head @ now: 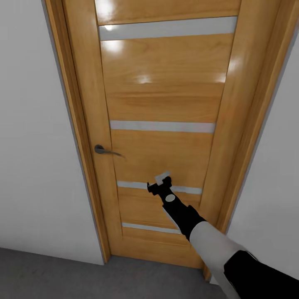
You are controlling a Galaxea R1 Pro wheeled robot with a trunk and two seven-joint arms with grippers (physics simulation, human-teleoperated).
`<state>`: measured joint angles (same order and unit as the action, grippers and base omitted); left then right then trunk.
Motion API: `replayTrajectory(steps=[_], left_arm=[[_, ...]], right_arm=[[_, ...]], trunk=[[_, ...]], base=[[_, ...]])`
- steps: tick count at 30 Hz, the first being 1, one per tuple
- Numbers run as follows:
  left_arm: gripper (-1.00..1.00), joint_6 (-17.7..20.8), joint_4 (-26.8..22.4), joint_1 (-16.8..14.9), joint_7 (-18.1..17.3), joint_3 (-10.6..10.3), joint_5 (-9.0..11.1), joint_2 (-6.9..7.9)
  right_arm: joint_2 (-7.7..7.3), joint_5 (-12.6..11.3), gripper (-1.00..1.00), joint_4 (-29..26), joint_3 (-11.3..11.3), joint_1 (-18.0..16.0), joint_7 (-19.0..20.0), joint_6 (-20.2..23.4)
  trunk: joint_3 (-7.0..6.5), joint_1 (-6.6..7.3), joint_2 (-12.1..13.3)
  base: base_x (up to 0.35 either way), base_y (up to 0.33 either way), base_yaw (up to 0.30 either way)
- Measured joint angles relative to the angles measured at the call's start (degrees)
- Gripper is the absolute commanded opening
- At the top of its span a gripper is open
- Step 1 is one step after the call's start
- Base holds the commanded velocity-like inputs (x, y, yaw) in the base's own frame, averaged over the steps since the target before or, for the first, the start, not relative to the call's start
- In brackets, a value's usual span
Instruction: Move the two storage containers from the living room to the garage. In the garage, place one container on the floor and stack the other container on top of it (either order is fine).
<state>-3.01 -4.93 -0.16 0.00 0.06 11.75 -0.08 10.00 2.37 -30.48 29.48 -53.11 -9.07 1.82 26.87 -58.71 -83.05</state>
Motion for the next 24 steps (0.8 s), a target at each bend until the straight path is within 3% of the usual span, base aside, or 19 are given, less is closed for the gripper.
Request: replayTrajectory(steps=[1,2,8,12,13,14,19,24], left_arm=[[1.00,0.0,0.0,0.0,0.0,0.0,0.1,0.00],[1.00,0.0,0.0,0.0,0.0,0.1,0.3,0.00],[1.00,0.1,0.0,0.0,0.0,-0.1,0.0,0.00],[1.00,0.1,0.0,0.0,0.0,-0.2,0.0,0.00],[1.00,0.1,0.0,0.0,0.0,-0.2,0.0,0.00],[1.00,0.1,0.0,0.0,0.0,-0.2,0.0,0.00],[1.00,0.1,0.0,0.0,0.0,-0.2,-0.1,0.00],[1.00,0.1,0.0,0.0,0.0,-0.2,-0.1,0.00]], right_arm=[[0.00,0.0,1.00,0.0,1.0,0.0,0.0,0.0],[0.00,-0.1,1.00,0.0,3.9,0.1,-0.1,-0.2],[0.00,-0.5,1.00,1.7,5.1,0.1,0.8,-0.3],[0.00,-0.5,1.00,3.5,5.3,0.1,7.1,-0.2],[0.00,-0.3,1.00,4.0,5.6,0.1,11.0,-0.2],[0.00,-0.4,1.00,4.0,5.6,0.1,11.7,-0.3],[0.00,3.5,1.00,4.4,5.7,0.1,11.4,-0.3],[0.00,4.3,1.00,4.5,5.9,0.1,8.9,0.3]], trunk=[[0.00,0.00,0.0],[0.00,0.01,0.0],[0.00,0.02,0.0],[0.01,0.02,0.0],[0.00,0.01,0.0],[0.01,0.02,0.0],[0.02,0.01,0.0],[0.02,0.01,0.0]], base=[[0.303,0.000,0.000],[0.310,0.000,0.000],[0.317,0.000,0.000],[0.320,0.000,0.000],[0.321,0.000,0.000],[0.321,0.000,0.000],[0.321,0.000,0.000],[0.321,0.000,0.000]])
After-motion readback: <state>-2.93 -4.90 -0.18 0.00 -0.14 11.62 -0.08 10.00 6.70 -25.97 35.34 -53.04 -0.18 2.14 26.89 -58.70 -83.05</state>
